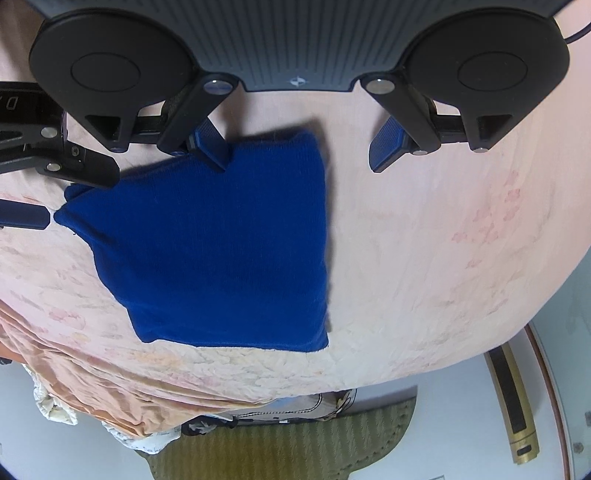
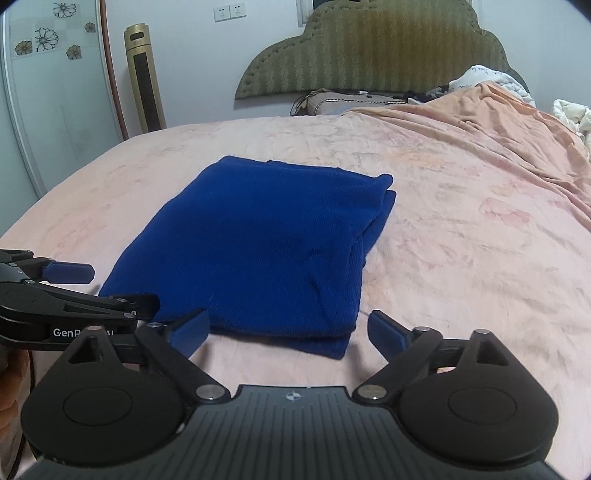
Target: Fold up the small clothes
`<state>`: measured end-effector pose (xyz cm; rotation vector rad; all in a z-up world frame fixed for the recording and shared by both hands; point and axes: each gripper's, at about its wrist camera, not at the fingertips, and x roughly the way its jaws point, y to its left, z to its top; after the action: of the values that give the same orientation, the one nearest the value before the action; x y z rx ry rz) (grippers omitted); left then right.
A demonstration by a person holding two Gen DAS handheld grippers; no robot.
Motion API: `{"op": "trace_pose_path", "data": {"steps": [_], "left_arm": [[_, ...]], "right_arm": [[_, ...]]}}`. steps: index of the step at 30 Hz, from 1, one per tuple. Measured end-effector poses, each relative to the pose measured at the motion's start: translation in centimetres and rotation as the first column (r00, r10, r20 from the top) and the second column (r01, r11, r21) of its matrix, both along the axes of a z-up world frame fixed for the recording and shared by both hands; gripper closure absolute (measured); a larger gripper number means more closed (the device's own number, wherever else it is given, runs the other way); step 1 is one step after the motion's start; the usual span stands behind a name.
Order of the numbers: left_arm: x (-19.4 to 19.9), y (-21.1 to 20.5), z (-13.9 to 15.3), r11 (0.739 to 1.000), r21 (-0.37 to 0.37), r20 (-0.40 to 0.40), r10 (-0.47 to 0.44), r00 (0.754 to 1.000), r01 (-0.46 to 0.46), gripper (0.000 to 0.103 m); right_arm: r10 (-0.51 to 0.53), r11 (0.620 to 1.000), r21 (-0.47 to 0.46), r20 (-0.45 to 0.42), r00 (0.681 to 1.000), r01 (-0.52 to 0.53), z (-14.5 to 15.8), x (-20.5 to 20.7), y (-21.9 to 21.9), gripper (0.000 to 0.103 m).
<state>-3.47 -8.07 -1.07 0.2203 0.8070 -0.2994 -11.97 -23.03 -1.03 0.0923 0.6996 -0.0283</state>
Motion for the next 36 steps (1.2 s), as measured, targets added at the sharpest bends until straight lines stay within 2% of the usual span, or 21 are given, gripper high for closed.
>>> {"op": "trace_pose_path", "data": {"steps": [8, 13, 20, 26, 36], "left_arm": [[-0.7, 0.6, -0.5, 1.0, -0.006, -0.035, 0.016, 0.999, -0.016, 0.019], [-1.3, 0.9, -0.6, 1.0, -0.005, -0.012, 0.029, 1.0, -0.029, 0.019], [-1.9, 1.7, -1.3, 0.999, -0.012, -0.016, 0.032, 0.999, -0.032, 0.019], [-2.0, 2.3, -1.7, 0.997, -0.046, -0.009, 0.056, 0.998, -0.056, 0.018], [-2.0, 2.4, -2.0, 0.996, -0.044, -0.009, 0.082, 0.997, -0.083, 0.017]], "right_arm": [[-0.033, 0.999, -0.006, -0.015, 0.999, 0.033, -0.2, -0.8, 0.6, 0.003], [-0.042, 0.999, -0.032, -0.021, 0.999, 0.042, -0.3, -1.1, 1.1, 0.001], [-0.075, 0.997, 0.005, -0.046, 0.996, 0.075, -0.9, -1.4, 0.9, 0.001], [-0.073, 0.997, -0.022, -0.064, 0.995, 0.072, -1.5, -1.3, 1.2, 0.0], [-0.111, 0.994, -0.018, -0.068, 0.992, 0.11, -1.9, -1.1, 0.9, 0.0]]}}
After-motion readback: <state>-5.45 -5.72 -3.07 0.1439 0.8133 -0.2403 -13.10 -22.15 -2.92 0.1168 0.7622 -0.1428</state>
